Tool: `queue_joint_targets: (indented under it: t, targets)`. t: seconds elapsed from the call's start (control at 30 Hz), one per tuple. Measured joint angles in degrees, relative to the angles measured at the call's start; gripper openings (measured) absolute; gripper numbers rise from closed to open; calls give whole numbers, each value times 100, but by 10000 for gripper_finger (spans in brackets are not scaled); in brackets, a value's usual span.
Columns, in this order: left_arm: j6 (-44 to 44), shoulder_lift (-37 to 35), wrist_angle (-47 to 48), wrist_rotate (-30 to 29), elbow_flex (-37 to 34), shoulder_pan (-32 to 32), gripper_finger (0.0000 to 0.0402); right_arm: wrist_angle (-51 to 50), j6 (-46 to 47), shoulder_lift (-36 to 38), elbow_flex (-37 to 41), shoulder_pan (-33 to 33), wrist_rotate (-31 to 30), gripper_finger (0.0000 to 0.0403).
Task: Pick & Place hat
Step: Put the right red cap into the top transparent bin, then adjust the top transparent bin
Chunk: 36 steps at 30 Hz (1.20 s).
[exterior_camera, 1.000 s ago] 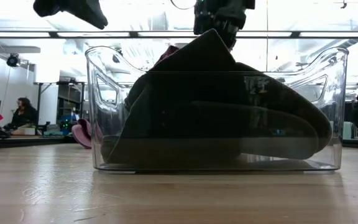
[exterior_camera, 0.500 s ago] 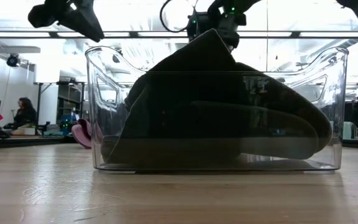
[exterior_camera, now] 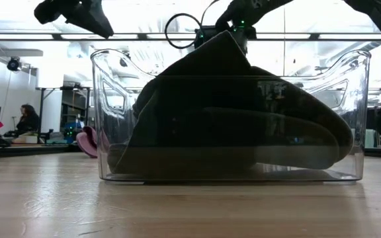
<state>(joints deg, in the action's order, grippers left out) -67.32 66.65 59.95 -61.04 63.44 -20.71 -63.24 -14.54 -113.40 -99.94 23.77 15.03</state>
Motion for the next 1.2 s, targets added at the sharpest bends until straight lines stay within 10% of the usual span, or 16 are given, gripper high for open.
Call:
queue_joint_targets:
  t: [1.2]
  targets:
    - [12,-2,4,-37,-34,2,60,-384,341,726,381,-110,-326,39]
